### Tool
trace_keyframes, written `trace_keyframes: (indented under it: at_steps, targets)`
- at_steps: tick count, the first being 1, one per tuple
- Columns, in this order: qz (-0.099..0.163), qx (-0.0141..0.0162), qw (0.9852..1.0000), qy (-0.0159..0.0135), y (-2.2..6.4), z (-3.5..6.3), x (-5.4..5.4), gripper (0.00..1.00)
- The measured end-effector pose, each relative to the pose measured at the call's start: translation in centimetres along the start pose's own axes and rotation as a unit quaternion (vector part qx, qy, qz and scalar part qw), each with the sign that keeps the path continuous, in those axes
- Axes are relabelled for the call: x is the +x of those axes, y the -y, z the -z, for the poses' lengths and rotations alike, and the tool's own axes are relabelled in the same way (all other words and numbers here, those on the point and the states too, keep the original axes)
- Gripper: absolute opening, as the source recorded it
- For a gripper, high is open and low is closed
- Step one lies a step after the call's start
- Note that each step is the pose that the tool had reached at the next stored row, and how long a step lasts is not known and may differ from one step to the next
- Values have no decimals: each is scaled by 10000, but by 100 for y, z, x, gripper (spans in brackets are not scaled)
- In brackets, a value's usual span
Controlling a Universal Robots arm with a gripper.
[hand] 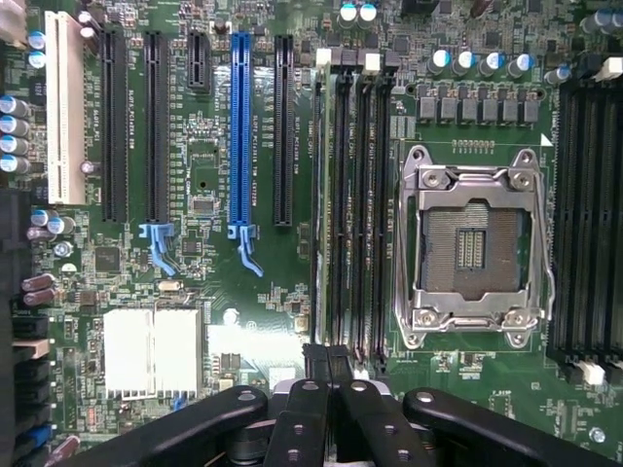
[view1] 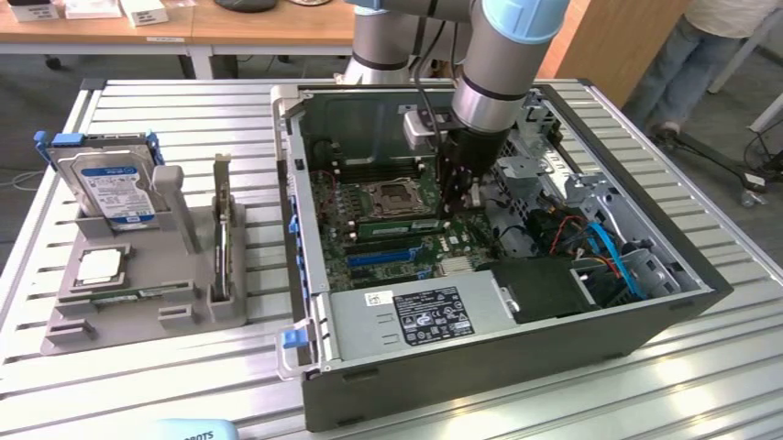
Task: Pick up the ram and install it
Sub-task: 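Press down the ram until it locks into place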
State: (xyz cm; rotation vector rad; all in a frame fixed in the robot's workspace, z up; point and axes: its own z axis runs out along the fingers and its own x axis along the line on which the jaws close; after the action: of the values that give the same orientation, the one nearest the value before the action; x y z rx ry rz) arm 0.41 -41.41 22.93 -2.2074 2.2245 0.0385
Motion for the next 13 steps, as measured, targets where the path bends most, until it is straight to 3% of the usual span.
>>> trace_keyframes:
  at_steps: [13]
  targets:
    - [0,0,10000,1,-2,162,-4,10]
